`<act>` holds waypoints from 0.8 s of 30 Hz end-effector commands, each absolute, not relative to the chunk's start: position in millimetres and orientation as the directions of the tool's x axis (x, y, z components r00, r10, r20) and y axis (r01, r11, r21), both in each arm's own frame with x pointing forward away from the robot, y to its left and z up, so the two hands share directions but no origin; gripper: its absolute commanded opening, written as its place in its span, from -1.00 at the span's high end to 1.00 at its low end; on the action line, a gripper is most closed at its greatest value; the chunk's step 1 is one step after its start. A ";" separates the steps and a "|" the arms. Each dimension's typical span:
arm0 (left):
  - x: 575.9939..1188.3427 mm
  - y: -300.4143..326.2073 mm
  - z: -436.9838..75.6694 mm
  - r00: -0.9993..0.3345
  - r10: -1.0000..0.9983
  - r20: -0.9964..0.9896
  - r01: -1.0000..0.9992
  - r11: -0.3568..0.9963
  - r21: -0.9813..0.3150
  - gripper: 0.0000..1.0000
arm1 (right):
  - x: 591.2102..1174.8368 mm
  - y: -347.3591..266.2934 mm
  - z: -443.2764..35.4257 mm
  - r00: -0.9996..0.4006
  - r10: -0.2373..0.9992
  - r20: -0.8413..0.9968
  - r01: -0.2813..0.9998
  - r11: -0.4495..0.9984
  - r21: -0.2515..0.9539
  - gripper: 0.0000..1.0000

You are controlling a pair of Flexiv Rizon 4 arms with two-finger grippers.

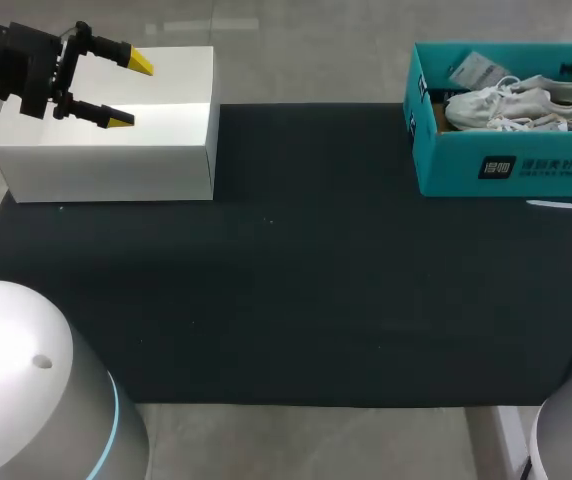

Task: Take the shoe out of the shoebox, open the shoe tongue, remove and reinsert the insole, then place the shoe into the shoebox

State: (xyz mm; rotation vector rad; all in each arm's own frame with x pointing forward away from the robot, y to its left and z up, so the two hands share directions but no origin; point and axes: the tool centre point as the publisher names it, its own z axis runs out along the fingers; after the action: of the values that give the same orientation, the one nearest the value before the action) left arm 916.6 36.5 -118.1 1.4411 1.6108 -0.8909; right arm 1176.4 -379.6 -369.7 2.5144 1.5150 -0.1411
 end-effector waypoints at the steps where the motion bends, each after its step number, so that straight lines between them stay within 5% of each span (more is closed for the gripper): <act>1: 916.5 36.3 -117.5 -0.051 0.448 -0.892 0.994 0.110 -0.001 -1.00 | 1191.4 -385.9 -369.5 0.485 0.855 -0.183 0.874 -0.478 0.083 0.12; 2: 916.5 36.3 -117.5 -0.051 0.448 -0.892 0.994 0.110 -0.001 -1.00 | 1191.4 -386.2 -367.4 0.487 0.854 -0.183 0.873 -0.481 0.083 -0.62; 3: 916.5 36.3 -117.5 -0.051 0.448 -0.892 0.994 0.110 -0.001 -1.00 | 1191.1 -386.6 -365.3 0.491 0.852 -0.182 0.871 -0.484 0.088 -1.00; 24: 916.5 36.3 -117.5 -0.051 0.448 -0.892 0.994 0.110 -0.001 -1.00 | 1168.6 -342.6 -279.5 0.545 0.837 -0.041 0.819 -0.522 0.237 -1.00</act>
State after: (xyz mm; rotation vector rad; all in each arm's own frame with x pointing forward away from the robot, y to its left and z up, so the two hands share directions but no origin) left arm 916.6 36.6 -118.1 1.4411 1.6108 -0.8909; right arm 1198.5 -356.3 -297.5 2.6083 1.4208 0.0503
